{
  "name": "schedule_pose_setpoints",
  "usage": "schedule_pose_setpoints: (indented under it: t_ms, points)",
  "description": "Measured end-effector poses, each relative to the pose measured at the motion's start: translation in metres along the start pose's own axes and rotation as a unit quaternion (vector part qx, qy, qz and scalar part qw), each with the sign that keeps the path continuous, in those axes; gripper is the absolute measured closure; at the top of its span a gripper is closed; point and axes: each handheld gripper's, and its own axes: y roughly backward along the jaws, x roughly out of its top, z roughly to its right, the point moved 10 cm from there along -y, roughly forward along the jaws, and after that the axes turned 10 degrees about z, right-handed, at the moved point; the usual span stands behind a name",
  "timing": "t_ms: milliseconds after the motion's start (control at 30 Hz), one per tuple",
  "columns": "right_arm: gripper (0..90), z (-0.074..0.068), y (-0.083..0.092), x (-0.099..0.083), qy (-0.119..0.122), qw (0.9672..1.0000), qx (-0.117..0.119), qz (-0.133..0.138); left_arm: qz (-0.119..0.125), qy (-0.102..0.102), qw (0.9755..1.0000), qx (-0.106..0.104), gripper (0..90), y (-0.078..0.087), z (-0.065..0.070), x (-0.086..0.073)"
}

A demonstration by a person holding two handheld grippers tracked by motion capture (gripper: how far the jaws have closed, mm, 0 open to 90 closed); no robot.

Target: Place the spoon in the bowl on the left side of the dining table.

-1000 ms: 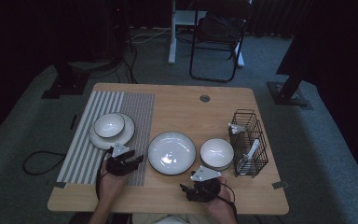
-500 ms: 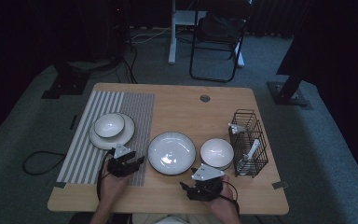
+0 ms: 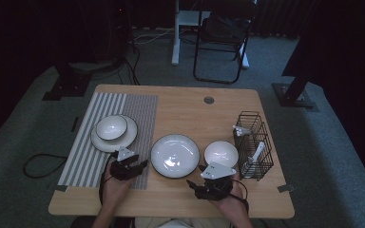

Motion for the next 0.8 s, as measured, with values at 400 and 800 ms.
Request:
schedule_pose_setpoints:
  t_ms: [400, 800]
  points:
    - [34.0, 0.004, 0.009, 0.014, 0.008, 0.9999, 0.003, 0.013, -0.003, 0.002, 1.0000, 0.000, 52.2, 0.000, 0.000, -0.001]
    - [34.5, 0.015, 0.031, 0.033, 0.018, 0.9993, -0.005, 0.034, -0.004, 0.013, 0.9999, -0.001, 51.9, -0.001, -0.001, -0.001]
